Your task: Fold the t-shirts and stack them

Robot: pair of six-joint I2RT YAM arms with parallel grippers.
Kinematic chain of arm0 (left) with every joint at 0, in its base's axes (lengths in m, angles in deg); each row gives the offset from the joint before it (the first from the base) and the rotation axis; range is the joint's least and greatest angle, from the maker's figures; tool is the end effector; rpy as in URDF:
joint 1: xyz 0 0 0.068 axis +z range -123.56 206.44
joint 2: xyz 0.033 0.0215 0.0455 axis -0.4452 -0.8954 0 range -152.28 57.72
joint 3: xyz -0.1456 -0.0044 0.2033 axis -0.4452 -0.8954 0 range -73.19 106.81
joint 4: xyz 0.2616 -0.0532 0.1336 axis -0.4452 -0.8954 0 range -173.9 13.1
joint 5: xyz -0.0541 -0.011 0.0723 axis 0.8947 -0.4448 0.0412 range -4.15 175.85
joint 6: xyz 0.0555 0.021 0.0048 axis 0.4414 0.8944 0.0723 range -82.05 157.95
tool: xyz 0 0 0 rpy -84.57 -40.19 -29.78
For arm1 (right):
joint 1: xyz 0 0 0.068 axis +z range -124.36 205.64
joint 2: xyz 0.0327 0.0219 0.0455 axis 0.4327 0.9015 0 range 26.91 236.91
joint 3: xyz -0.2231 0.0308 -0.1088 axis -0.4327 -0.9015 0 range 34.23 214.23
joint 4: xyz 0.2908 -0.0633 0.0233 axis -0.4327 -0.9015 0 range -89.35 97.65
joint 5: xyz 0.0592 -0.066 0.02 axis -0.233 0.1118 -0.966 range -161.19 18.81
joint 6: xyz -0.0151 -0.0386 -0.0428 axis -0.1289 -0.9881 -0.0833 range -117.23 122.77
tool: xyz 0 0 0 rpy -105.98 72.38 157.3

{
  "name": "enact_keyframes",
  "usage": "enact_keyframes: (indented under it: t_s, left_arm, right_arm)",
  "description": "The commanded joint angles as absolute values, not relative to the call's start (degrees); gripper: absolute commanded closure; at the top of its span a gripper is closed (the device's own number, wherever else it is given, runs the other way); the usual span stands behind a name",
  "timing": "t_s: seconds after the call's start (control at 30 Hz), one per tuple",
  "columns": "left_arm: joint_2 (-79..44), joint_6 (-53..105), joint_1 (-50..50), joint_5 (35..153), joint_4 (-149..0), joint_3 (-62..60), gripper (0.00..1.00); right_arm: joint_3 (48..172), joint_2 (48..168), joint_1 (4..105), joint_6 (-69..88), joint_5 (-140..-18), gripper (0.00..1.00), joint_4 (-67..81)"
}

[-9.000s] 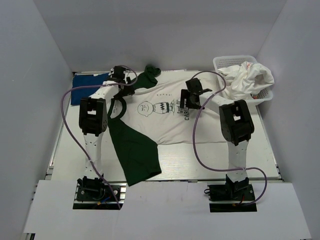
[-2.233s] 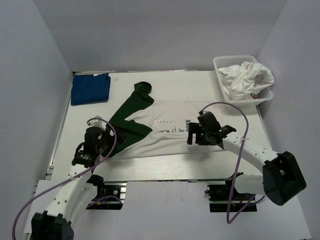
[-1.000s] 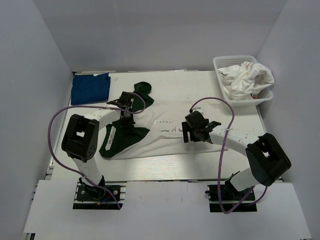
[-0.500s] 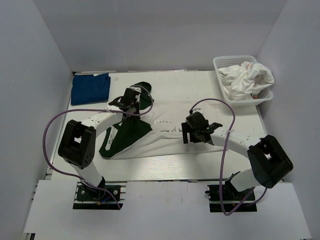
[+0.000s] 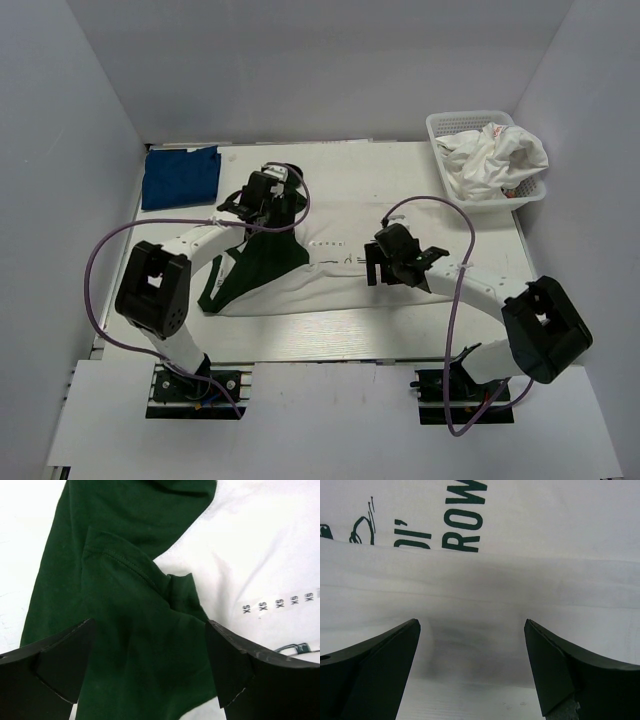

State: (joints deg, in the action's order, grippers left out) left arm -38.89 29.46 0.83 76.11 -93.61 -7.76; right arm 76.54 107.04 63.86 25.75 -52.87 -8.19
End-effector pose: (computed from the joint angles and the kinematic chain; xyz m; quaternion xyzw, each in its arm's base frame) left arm 0.3643 -0.1663 0.1697 0.1082 0.9241 -0.0291 0.3654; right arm 0.2509 0.1800 0.1305 -0.0752 0.9363 0.0264 0.3419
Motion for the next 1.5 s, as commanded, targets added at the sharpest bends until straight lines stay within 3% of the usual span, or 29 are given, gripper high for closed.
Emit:
enact_keyframes:
  t_s: [0.0, 0.17, 0.3, 0.5, 0.8, 1.0, 1.1, 1.2, 1.23, 1.27, 1.33, 1.37, 1.47]
  left_arm:
    - [-31.50, 26.97, 0.86, 76.53, -93.51, -8.14, 0.00]
    - [-24.46, 22.23, 1.39, 79.26, -88.50, -17.98, 0.00]
    - [-25.67, 19.14, 2.44, 74.88, -87.97, -14.76, 0.00]
    - [-44.11, 19.32, 3.06, 69.78, -98.06, 11.20, 0.00]
    - [-75.23, 14.84, 9.21, 69.93, -116.52, 54.01, 0.00]
    - [-83.69, 15.36, 11.84, 78.36, -110.66, 59.17, 0.10]
    - [-85.18, 15.97, 11.85, 80.83, -109.25, 57.86, 0.18]
    - [-86.59, 16.51, 12.37, 84.00, -107.84, 57.86, 0.38]
    - [-87.11, 16.51, 12.37, 84.70, -107.14, 57.86, 0.47]
    - [-87.12, 16.51, 12.37, 85.32, -106.61, 57.16, 0.67]
    - [-86.34, 16.51, 12.37, 85.32, -105.65, 56.37, 0.83]
    - [-85.37, 16.51, 12.37, 86.02, -104.85, 55.67, 0.99]
    - [-83.35, 17.29, 12.37, 86.03, -104.32, 54.43, 1.00]
  right_arm:
    - [76.51, 104.95, 63.70, 27.81, -49.23, 0.10, -7.20]
    - [79.22, 105.47, 62.73, 33.33, -44.92, 0.10, -11.05]
    - [86.43, 109.59, 60.19, 37.31, -43.33, 0.10, -13.53]
    - [98.72, 116.19, 54.21, 37.49, -48.07, 0.10, -16.16]
    - [104.10, 118.48, 49.11, 32.57, -44.92, 0.10, -13.62]
    - [106.13, 121.91, 47.09, 33.61, -47.55, 0.10, -12.48]
    - [107.97, 124.37, 46.65, 33.09, -45.72, 0.10, -13.00]
    - [110.96, 126.57, 46.04, 32.56, -42.11, 0.10, -14.76]
    - [111.14, 127.44, 45.95, 32.30, -41.58, 0.10, -14.59]
    - [112.10, 128.32, 45.68, 31.69, -40.71, 0.10, -14.59]
    - [113.50, 129.99, 44.98, 31.33, -39.30, 0.10, -15.73]
    - [114.82, 130.44, 44.98, 31.24, -38.59, 0.10, -15.99]
    - [116.93, 132.81, 44.19, 30.28, -37.01, 0.10, -17.22]
